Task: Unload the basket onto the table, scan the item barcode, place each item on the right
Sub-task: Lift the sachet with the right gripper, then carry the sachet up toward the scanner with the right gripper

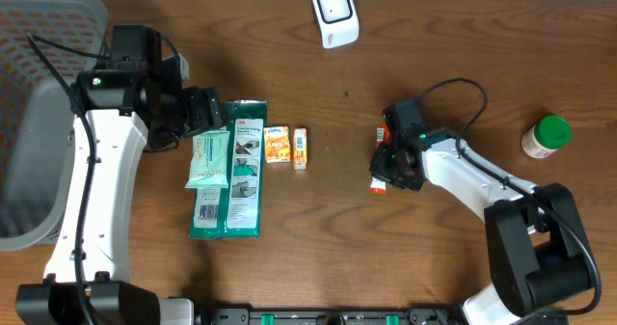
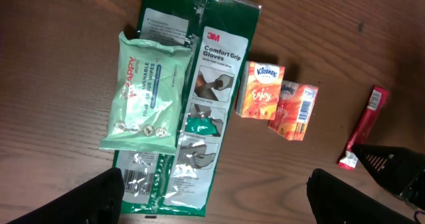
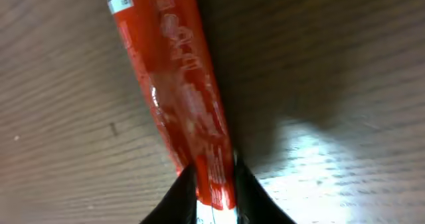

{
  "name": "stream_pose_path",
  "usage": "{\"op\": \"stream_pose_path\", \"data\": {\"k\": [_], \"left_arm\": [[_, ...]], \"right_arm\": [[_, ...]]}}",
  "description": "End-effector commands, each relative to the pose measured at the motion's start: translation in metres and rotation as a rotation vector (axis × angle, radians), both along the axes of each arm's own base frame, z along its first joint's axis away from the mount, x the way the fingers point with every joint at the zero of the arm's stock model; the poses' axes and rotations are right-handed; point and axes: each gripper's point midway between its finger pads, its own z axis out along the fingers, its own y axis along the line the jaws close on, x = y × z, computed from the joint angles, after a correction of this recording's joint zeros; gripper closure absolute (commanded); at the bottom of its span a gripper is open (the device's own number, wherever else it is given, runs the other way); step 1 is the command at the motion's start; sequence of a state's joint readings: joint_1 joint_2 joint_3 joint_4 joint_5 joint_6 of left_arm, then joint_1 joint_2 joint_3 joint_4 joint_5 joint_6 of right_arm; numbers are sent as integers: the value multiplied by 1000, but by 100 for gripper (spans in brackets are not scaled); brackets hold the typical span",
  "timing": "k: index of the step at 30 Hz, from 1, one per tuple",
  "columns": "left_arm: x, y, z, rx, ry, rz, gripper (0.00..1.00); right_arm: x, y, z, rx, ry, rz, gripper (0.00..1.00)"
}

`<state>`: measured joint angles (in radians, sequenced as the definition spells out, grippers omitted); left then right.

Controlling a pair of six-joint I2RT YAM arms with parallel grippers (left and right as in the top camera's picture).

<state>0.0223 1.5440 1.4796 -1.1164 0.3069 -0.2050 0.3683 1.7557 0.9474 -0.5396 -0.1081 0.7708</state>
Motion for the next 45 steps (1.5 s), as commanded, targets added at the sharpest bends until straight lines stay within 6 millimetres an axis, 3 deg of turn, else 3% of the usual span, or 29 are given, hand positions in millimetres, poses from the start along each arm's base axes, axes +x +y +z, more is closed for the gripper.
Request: {"op": "stream_pose_path", "data": {"k": [1, 2, 6, 10, 15, 18, 24, 29, 37, 41, 44, 45], "left_arm": [[0, 1, -3, 16, 5, -10, 11], [0, 1, -3, 16, 5, -10, 11], [0, 1, -3, 16, 5, -10, 11], [0, 1, -3, 16, 5, -10, 11], [0, 1, -3, 16, 5, -10, 11], [0, 1, -3, 16, 5, -10, 11], [0, 1, -3, 16, 5, -10, 11], [0, 1, -3, 16, 5, -10, 11], [0, 1, -3, 16, 5, -10, 11], [0, 1, -3, 16, 5, -10, 11], [0, 1, -3, 16, 5, -10, 11], [0, 1, -3, 16, 5, -10, 11]], "right_arm": [[-16, 0, -12, -20, 30, 29, 95], [-15, 0, -11, -19, 29, 28, 99], [-12, -3, -8, -22, 26, 30, 99], [1, -21, 13, -88, -4, 146, 99], [11, -30, 48, -157, -77, 502, 99], [11, -31, 56, -189, -111, 653, 99], [27, -63, 61, -424, -129, 659, 99], [35, -79, 69, -597, -137, 652, 99], [40, -65, 78, -712, -191, 685, 99], [29, -37, 76, -614, -202, 750, 99], [24, -29, 98, -577, -229, 731, 99], [23, -26, 114, -546, -247, 702, 99]]}}
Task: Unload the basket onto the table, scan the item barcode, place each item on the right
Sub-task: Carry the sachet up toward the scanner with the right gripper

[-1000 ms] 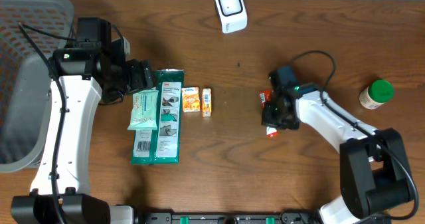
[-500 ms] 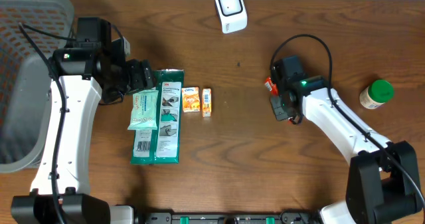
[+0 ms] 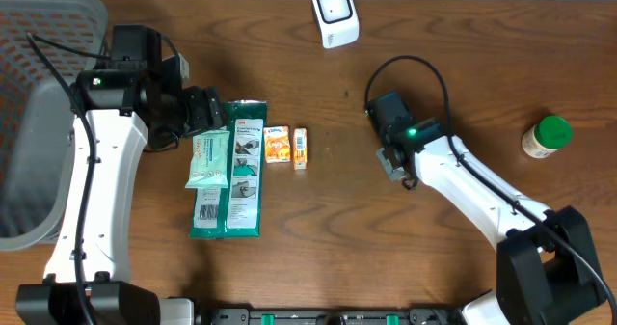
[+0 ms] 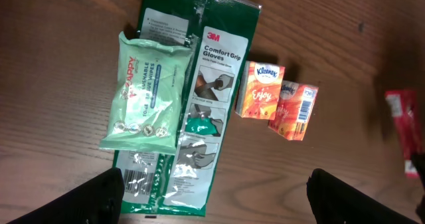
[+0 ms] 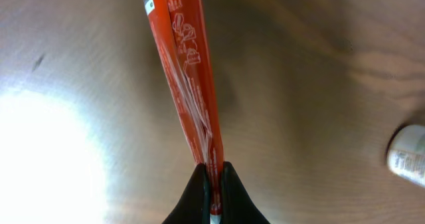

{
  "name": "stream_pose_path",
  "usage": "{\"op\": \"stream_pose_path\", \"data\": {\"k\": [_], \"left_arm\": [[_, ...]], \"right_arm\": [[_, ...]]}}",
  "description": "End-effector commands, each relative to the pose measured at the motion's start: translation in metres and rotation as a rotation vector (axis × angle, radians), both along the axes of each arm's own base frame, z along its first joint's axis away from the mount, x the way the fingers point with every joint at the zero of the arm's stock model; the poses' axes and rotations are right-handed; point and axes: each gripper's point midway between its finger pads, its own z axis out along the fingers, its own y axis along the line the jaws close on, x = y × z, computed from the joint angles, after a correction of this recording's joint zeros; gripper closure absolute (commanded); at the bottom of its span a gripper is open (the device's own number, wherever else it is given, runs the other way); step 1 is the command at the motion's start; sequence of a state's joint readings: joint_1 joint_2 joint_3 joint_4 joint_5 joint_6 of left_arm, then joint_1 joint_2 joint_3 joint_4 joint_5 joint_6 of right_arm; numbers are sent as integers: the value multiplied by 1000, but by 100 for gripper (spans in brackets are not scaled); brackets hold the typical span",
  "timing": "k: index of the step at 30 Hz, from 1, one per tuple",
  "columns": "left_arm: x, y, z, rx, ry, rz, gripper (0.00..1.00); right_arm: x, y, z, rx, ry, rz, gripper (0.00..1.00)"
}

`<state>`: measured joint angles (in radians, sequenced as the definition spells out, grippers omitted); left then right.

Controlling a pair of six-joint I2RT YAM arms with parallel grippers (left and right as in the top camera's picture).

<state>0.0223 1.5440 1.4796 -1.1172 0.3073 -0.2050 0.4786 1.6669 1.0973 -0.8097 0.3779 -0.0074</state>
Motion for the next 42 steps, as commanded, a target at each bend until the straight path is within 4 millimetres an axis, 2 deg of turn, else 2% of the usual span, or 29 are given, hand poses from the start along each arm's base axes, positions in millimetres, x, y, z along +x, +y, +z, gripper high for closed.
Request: {"op": "stream_pose_path", "data": {"k": [1, 3, 6, 9, 13, 17, 20, 24, 27, 30, 33, 34, 35, 39, 42], "left_arm": [[0, 2, -2, 17, 4, -10, 11], [0, 2, -2, 17, 4, -10, 11], [0, 2, -2, 17, 4, -10, 11], [0, 2, -2, 17, 4, -10, 11], [0, 2, -2, 17, 4, -10, 11], [0, 2, -2, 17, 4, -10, 11], [0, 2, -2, 17, 4, -10, 11], [0, 2, -2, 17, 4, -10, 11], [0, 2, -2, 17, 4, -10, 11], [0, 2, -2, 17, 4, -10, 11], [0, 2, -2, 17, 4, -10, 11], [0, 2, -2, 17, 4, -10, 11], [0, 2, -2, 17, 4, -10, 11], [0, 2, -2, 17, 4, -10, 11], [0, 2, -2, 17, 4, -10, 11]], "right_arm": [[8, 19, 56, 144, -99, -39, 99], [7, 27, 87, 258, -107, -36, 99], [4, 35, 119, 393, -88, -39, 99], [6, 24, 160, 408, -73, -65, 99], [25, 17, 195, 319, -132, 8, 99], [55, 25, 208, 297, -179, 65, 99], [90, 32, 198, 257, -228, 104, 99], [146, 46, 173, 201, -309, 175, 99], [191, 62, 145, 164, -364, 272, 99], [228, 70, 114, 139, -413, 315, 99], [256, 71, 88, 126, -458, 317, 99], [260, 70, 86, 123, -465, 312, 99], [272, 66, 75, 102, -494, 290, 99], [297, 49, 52, 36, -560, 223, 99], [315, 45, 20, 22, -596, 200, 99]]}}
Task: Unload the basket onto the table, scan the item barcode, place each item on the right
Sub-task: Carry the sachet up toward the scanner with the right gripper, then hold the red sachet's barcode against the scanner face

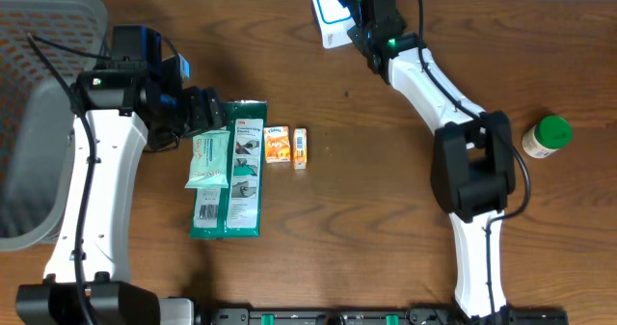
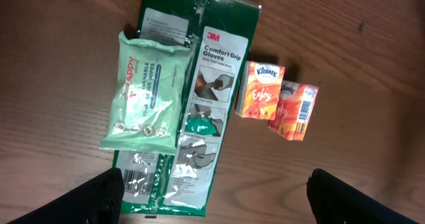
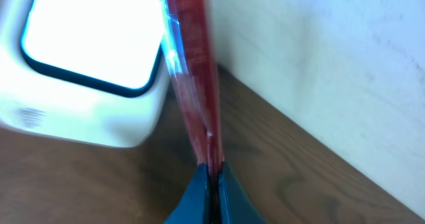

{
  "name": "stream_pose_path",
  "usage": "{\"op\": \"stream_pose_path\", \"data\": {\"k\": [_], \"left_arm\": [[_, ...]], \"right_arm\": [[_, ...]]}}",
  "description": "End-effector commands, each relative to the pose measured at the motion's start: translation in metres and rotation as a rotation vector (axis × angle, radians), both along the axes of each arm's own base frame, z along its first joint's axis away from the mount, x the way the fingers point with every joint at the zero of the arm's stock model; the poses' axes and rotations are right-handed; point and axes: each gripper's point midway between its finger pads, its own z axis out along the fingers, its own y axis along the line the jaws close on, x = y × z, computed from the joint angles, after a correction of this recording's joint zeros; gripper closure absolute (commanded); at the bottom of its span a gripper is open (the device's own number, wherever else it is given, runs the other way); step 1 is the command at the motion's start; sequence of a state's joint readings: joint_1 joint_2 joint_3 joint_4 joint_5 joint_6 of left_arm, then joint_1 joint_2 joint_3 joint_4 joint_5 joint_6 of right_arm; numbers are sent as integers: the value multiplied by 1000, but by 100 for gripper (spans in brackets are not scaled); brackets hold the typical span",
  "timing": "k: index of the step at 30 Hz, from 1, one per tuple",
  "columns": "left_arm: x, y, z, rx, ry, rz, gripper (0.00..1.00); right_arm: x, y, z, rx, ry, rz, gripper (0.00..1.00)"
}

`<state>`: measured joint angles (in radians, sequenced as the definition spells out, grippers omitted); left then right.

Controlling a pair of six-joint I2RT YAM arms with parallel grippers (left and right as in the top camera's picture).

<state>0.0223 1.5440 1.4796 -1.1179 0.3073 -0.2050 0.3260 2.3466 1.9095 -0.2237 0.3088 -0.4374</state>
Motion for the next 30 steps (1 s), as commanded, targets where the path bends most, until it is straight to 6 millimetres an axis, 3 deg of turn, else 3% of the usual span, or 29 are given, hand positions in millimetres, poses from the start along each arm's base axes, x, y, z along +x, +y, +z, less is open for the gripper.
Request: {"op": "stream_pose_path", "data": {"k": [1, 6, 9, 11, 15, 17, 20, 25, 30], "left_arm": [[0, 2, -2, 17, 3, -10, 11], [0, 2, -2, 17, 3, -10, 11], [0, 2, -2, 17, 3, -10, 11], [0, 2, -2, 17, 3, -10, 11], [0, 2, -2, 17, 3, -10, 11], [0, 2, -2, 17, 3, -10, 11], [0, 2, -2, 17, 3, -10, 11], [0, 2, -2, 17, 3, -10, 11], [0, 2, -2, 17, 3, -10, 11]], "right_arm": [[15, -14, -31, -39, -25, -51, 99], [14, -5, -55, -116, 3, 11, 99], [11, -4, -59, -207, 9, 33, 99], [12, -2, -54, -257, -7, 38, 99], [24, -10, -21, -315, -144, -69, 99], [24, -4, -18, -368, -146, -27, 99], [16, 10, -26, -457, -100, 51, 99], [5, 25, -44, -458, -28, 138, 99], [-3, 23, -56, -474, 31, 159, 99]]}}
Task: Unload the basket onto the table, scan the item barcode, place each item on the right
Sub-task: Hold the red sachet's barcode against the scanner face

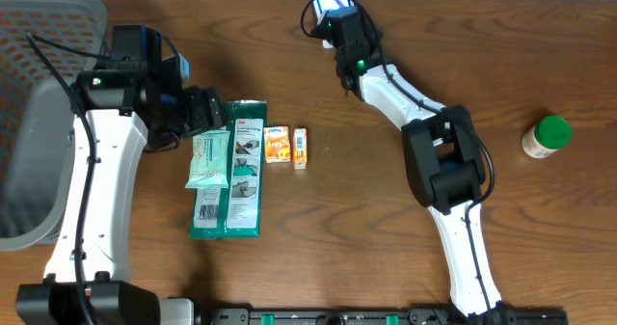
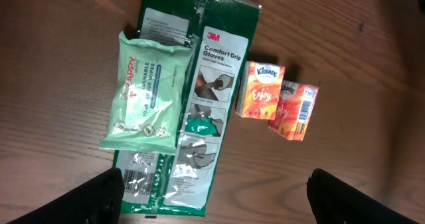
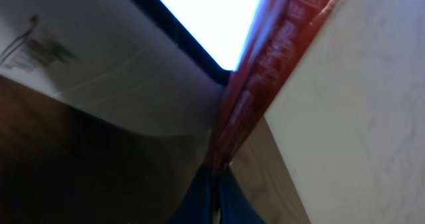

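A thin red sachet (image 3: 265, 71) is pinched by its lower end in my right gripper (image 3: 216, 179), which is shut on it. The sachet stands right against the lit window of the white barcode scanner (image 3: 99, 71). Overhead, the right gripper (image 1: 339, 24) is over the scanner at the table's far edge, and the sachet is hidden under it. My left gripper (image 2: 216, 201) hangs open with nothing in it, above the packs at the left; its dark fingers (image 2: 93, 194) frame the green pack's lower end.
A green 3M gloves pack (image 1: 241, 171) lies left of centre with a mint wipes pack (image 1: 209, 159) on its left side. Two small orange tissue packs (image 1: 278, 144) lie beside them. A green-capped bottle (image 1: 545, 137) stands at the right, a grey basket (image 1: 39, 113) at the far left.
My right gripper has shifted a little left and lower with the sachet, from beside the scanner to directly against its window. The left arm has not moved.
My right gripper was shut on the red sachet where it lay on the table right of centre. Then it held the sachet clear of the table. Later the sachet was beside the scanner at the far edge, and now it is against the scanner's window.
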{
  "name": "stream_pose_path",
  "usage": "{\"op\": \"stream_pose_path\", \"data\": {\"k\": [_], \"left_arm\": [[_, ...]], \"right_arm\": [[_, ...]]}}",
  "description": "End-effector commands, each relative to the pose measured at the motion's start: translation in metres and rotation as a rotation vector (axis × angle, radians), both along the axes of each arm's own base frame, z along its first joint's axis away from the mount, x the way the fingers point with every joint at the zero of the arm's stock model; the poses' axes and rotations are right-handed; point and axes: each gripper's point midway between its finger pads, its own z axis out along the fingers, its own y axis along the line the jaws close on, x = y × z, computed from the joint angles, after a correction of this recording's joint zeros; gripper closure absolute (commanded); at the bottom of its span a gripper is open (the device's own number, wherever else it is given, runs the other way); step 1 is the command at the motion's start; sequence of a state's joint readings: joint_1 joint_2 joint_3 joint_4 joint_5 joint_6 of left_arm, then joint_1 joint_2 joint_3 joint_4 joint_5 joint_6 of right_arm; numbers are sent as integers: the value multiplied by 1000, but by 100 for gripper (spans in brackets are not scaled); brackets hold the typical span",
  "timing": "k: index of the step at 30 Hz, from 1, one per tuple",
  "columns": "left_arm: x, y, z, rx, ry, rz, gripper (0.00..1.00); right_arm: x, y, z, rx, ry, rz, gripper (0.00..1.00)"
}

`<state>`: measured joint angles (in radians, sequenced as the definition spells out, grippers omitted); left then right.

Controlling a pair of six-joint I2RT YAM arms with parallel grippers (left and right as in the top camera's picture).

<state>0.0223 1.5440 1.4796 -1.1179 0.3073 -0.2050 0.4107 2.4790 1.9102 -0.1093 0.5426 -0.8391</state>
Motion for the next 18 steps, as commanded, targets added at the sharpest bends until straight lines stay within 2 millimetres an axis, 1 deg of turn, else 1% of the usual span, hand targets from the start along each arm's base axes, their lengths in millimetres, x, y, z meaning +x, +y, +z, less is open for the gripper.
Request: {"op": "stream_pose_path", "data": {"k": [1, 5, 18], "left_arm": [[0, 2, -2, 17, 3, -10, 11], [0, 2, -2, 17, 3, -10, 11], [0, 2, -2, 17, 3, -10, 11]], "right_arm": [[-2, 4, -6, -10, 29, 25, 99], [-4, 3, -8, -15, 41, 25, 99], [0, 4, -4, -4, 18, 24, 99]]}}
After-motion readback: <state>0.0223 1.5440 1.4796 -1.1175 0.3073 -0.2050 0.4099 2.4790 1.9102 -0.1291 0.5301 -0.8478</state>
